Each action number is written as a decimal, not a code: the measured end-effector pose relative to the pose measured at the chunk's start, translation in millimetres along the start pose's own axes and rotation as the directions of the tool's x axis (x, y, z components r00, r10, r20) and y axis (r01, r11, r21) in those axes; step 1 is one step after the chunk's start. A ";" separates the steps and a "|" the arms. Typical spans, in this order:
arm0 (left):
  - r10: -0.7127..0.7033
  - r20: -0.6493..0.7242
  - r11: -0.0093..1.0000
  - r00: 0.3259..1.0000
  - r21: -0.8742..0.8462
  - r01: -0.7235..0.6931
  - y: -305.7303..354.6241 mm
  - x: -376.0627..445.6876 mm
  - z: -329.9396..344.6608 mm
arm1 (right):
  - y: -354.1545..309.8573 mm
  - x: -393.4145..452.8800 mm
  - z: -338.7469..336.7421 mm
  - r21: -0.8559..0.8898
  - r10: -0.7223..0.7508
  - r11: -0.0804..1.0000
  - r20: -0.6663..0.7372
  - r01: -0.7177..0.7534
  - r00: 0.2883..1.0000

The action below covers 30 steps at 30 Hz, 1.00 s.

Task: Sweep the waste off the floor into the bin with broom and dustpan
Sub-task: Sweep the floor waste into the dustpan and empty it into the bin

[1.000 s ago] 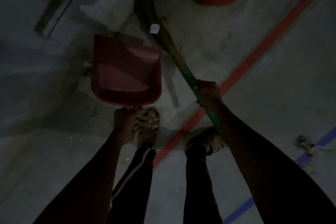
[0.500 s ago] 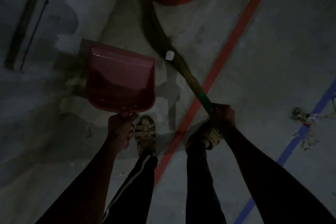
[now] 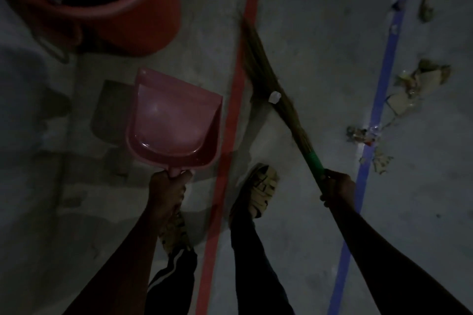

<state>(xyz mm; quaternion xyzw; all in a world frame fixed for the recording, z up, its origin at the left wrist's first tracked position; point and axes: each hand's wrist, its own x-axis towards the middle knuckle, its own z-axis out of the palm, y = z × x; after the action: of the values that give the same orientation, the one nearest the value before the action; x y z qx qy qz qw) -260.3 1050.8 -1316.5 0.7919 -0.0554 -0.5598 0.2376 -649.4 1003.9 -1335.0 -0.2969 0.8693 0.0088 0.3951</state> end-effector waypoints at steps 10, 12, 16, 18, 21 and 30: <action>0.050 0.068 0.998 0.996 0.037 -0.052 114.8 7.5 99.3 | -25.3 17.4 -58.7 0.349 0.067 0.936 -0.083 -0.034 0.994; 0.067 0.089 0.997 0.994 0.041 -0.071 132.3 21.6 109.7 | -48.4 28.3 -55.5 0.379 0.026 0.925 -0.075 0.005 0.997; 0.059 0.103 0.996 0.993 0.062 -0.066 160.9 55.1 113.2 | -117.3 51.7 -29.3 0.405 -0.146 0.901 -0.054 0.155 0.988; 0.007 0.115 0.998 0.993 0.061 -0.014 175.1 67.8 110.4 | -155.8 64.6 -9.5 0.426 -0.212 0.884 -0.002 0.192 0.977; -0.034 0.118 0.999 0.992 0.037 0.030 195.8 77.7 102.5 | -221.3 80.8 20.2 0.366 -0.302 0.896 0.091 0.250 0.949; -0.038 0.137 0.992 0.990 0.125 0.021 228.7 84.9 83.6 | -305.9 111.8 40.7 0.057 -0.148 0.988 0.177 0.140 0.973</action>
<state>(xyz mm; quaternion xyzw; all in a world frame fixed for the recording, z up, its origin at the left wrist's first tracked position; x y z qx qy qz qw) -264.7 793.0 -1311.0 0.7648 -0.0945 -0.6127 0.1752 -518.8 705.2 -1373.3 -0.3484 0.8061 -0.0123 0.4782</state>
